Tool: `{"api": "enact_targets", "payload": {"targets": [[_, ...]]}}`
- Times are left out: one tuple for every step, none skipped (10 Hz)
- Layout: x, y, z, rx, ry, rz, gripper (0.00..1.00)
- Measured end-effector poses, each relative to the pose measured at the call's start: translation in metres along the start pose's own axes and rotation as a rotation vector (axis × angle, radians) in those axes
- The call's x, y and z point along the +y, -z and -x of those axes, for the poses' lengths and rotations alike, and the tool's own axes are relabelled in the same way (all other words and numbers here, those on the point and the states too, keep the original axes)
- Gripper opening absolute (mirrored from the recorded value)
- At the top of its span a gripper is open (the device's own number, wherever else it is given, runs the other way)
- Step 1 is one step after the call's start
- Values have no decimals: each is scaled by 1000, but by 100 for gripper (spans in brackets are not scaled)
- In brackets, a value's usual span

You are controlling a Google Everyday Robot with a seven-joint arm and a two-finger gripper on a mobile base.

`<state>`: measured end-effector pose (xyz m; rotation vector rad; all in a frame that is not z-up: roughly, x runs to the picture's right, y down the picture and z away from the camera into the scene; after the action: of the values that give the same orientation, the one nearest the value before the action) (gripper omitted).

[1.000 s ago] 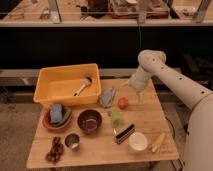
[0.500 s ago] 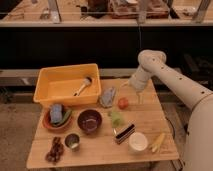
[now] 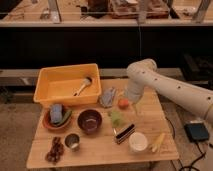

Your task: Wipe purple bowl with eraser

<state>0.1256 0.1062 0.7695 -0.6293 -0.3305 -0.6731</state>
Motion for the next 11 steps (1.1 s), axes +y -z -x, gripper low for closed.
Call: {"api": "enact_targets", "payload": {"targets": [[11, -2, 13, 10, -10, 18, 80], [17, -1, 21, 22, -14, 26, 80], [25, 2, 31, 30, -22, 30, 80], [29, 6, 34, 33, -26, 26, 80], [31, 9, 37, 19, -29, 17, 80], [35, 13, 40, 6, -29, 9, 80], [40, 16, 46, -5, -26, 3, 80], [42, 19, 54, -14, -19, -1, 80], [45, 22, 61, -22, -15, -5, 80], [48, 22, 64, -25, -14, -2, 79], [50, 17, 69, -38, -13, 6, 73]]}}
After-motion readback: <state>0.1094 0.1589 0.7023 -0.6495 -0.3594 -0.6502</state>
